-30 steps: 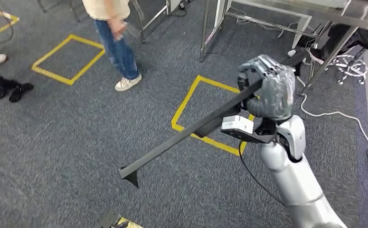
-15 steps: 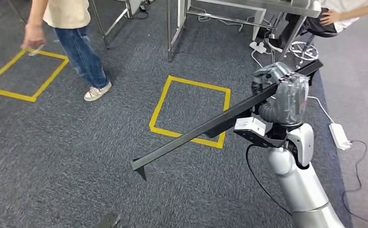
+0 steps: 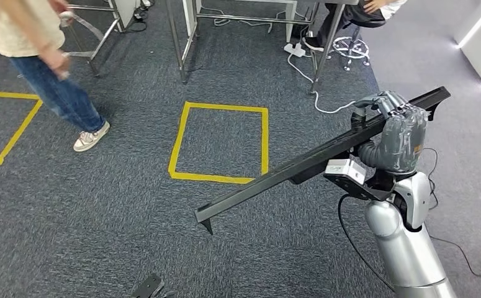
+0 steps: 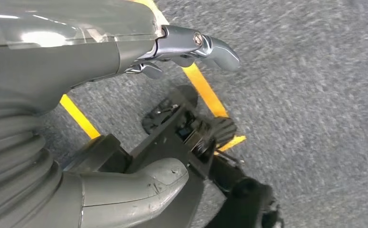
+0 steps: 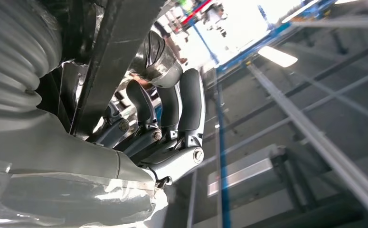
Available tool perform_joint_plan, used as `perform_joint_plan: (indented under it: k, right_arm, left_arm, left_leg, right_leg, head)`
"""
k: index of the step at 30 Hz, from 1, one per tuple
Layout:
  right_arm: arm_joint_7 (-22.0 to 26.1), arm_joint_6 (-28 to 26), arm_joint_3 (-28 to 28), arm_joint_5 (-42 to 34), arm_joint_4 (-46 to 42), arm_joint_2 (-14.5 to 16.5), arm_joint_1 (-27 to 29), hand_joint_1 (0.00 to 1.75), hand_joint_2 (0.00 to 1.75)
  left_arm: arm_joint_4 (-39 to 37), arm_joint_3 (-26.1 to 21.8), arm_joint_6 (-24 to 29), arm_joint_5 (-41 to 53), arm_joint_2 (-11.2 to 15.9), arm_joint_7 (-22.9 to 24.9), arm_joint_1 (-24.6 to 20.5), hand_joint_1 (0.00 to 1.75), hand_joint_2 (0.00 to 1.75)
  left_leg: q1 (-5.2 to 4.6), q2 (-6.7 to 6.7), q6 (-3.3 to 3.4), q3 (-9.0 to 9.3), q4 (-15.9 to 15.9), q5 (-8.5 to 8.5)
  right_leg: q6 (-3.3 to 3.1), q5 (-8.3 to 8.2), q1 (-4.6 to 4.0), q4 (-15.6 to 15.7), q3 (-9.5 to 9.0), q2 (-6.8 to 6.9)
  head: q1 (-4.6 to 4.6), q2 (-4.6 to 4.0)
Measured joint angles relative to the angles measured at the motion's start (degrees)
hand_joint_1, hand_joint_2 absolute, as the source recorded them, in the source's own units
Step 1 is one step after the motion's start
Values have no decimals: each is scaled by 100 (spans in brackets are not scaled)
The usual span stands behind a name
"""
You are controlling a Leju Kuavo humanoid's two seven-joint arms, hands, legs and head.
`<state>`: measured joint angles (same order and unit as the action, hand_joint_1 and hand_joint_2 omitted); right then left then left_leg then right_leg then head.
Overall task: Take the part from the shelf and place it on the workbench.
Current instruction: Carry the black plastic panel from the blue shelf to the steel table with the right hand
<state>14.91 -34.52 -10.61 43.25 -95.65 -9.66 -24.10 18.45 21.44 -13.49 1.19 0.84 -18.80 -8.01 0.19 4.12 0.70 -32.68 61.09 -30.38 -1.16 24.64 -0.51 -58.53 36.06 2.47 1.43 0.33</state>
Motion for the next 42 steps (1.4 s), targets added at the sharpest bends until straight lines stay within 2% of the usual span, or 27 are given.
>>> perform_joint_plan:
  k: [2,3,4,5,6,8,9,10,13,15,16,18,19,20,21,23,25,27,30,32,34,35,36,37,39,40,42]
  right_arm:
    - [4,-20,12,-39,-21,-2,39,175,175]
    - [7,-25,14,-63,-21,-2,67,175,175]
    - [11,-27,15,-87,-22,-2,105,175,175]
    - [15,-27,15,-104,-23,-2,143,175,175]
    - [17,-28,15,-115,-26,-2,173,175,175]
    - [27,-31,15,-133,-48,-2,207,175,175]
    - [34,-35,16,-148,-63,-2,215,175,175]
    - [44,-40,17,-161,-82,-2,227,175,175]
    - [64,-48,23,-186,-129,-2,276,175,175]
    - [69,-49,33,-196,-154,-2,296,175,175]
    - [73,-51,40,-204,-166,-2,301,175,175]
    - [77,-58,53,-219,-182,-2,332,175,175]
    - [78,-62,59,-222,-186,-2,361,175,175]
    - [78,-65,63,-225,-188,-2,392,175,175]
    - [81,-67,67,-226,-192,-2,415,175,175]
    - [90,-69,70,-227,-211,-2,430,175,175]
    - [96,-70,75,-222,-247,-1,417,175,175]
    - [96,-70,80,-200,-291,0,411,175,175]
    - [90,-74,88,-137,-386,0,434,175,175]
    - [81,-79,93,-97,-440,0,447,175,175]
    - [79,-80,95,-80,-454,0,463,175,175]
    - [78,-81,95,-77,-454,0,476,175,175]
    - [77,-82,95,-75,-455,0,487,175,175]
    - [77,-83,96,-74,-458,0,494,175,175]
    - [77,-86,102,-73,-469,0,496,175,175]
    - [77,-88,110,-72,-475,0,496,175,175]
    - [77,-96,125,-67,-480,1,493,175,175]
  left_arm:
    - [0,7,-62,5,9,5,-5,0,175]
    - [0,14,-95,11,21,-2,-2,0,175]
    - [0,22,-119,17,37,-11,1,0,175]
    - [0,31,-136,21,56,-19,1,0,175]
    - [0,36,-145,23,73,-24,-4,0,175]
    - [0,42,-150,34,101,-27,-26,0,175]
    - [0,47,-151,43,110,-28,-40,0,175]
    - [0,56,-154,54,116,-31,-52,0,175]
    - [0,86,-168,79,122,-34,-72,0,175]
    - [0,94,-172,83,125,-36,-89,0,175]
    - [0,97,-171,84,127,-36,-98,0,175]
    - [0,107,-162,92,131,-34,-108,0,175]
    - [0,114,-157,97,131,-33,-108,0,175]
    - [0,121,-151,101,131,-33,-105,0,175]
    - [0,127,-146,101,131,-34,-103,0,175]
    - [0,133,-137,100,131,-39,-104,0,175]
    - [0,134,-129,90,131,-47,-114,0,175]
    - [-1,136,-126,72,126,-57,-123,0,175]
    - [-4,141,-161,63,85,-75,-124,0,175]
    - [-8,156,-193,67,52,-84,-117,0,175]
    - [-11,173,-210,76,23,-83,-91,0,175]
    - [-12,179,-214,80,15,-80,-74,0,175]
    - [-13,181,-215,80,11,-77,-64,0,175]
    - [-13,181,-216,80,10,-72,-62,0,175]
    - [-14,181,-213,75,10,-63,-82,0,175]
    - [-14,181,-212,71,10,-57,-100,0,175]
    - [-15,181,-213,57,9,-47,-128,0,175]
  left_leg:
    - [14,-274,-32,-279,617,-328]
    - [19,-332,-48,-459,976,-471]
    - [25,-355,-65,-599,1229,-527]
    - [33,-361,-80,-656,1294,-470]
    - [42,-361,-92,-614,1148,-309]
    - [61,-370,-103,-339,484,91]
    - [61,-380,-92,-211,186,202]
    - [56,-389,-68,-138,9,242]
    - [37,-397,49,-111,-92,249]
    - [53,-390,125,-86,-147,288]
    - [63,-387,153,-74,-170,302]
    - [59,-386,179,-68,-178,302]
    - [57,-387,183,-66,-177,296]
    - [56,-388,184,-59,-176,286]
    - [56,-389,182,-46,-176,272]
    - [57,-391,158,4,-177,231]
    - [44,-390,105,32,-181,190]
    - [41,-385,42,33,-205,177]
    - [46,-377,-45,43,-132,87]
    - [49,-383,-65,-202,385,-150]
    - [51,-386,-73,-630,1105,-368]
    - [51,-385,-75,-781,1295,-359]
    - [51,-385,-71,-836,1285,-247]
    - [51,-386,-59,-783,1063,-39]
    - [38,-391,-17,-511,364,376]
    - [30,-394,6,-394,93,476]
    - [4,-398,39,-303,-109,465]
  right_leg:
    - [-41,-6,23,29,-25,-64]
    - [-52,-2,23,23,-24,-99]
    - [-57,6,24,11,-23,-137]
    - [-57,17,28,-7,-22,-175]
    - [-49,32,37,-33,-22,-212]
    - [-10,82,57,-110,-16,-271]
    - [17,107,57,-161,0,-293]
    - [45,122,54,-198,20,-308]
    - [123,117,50,-209,56,-326]
    - [176,220,66,-348,119,-315]
    - [203,348,78,-570,223,-305]
    - [254,646,102,-1242,557,-289]
    - [268,719,113,-1517,710,-286]
    - [276,696,120,-1638,793,-283]
    - [275,573,126,-1560,779,-280]
    - [249,169,128,-933,509,-270]
    - [201,-23,91,-346,226,-253]
    - [151,23,43,-180,142,-251]
    - [59,38,59,-69,41,-264]
    - [-12,63,66,-11,-56,-257]
    - [-68,111,44,-12,-108,-256]
    - [-80,135,33,-18,-131,-265]
    - [-83,161,25,-26,-157,-278]
    - [-79,192,21,-38,-189,-292]
    - [-52,263,8,-74,-242,-311]
    - [-32,294,0,-95,-249,-316]
    - [15,325,-2,-114,-237,-322]
  head:
    - [-2,0]
    - [-5,0]
    - [-5,0]
    - [-5,0]
    - [-5,0]
    - [-4,0]
    - [-3,0]
    - [-2,0]
    - [-2,0]
    - [-1,0]
    - [0,0]
    - [1,0]
    - [2,0]
    - [2,0]
    - [2,0]
    - [2,0]
    - [1,0]
    - [0,0]
    - [-2,0]
    - [-3,0]
    - [-2,0]
    - [-3,0]
    - [-3,0]
    - [-4,0]
    - [-4,0]
    - [-2,0]
    - [0,0]
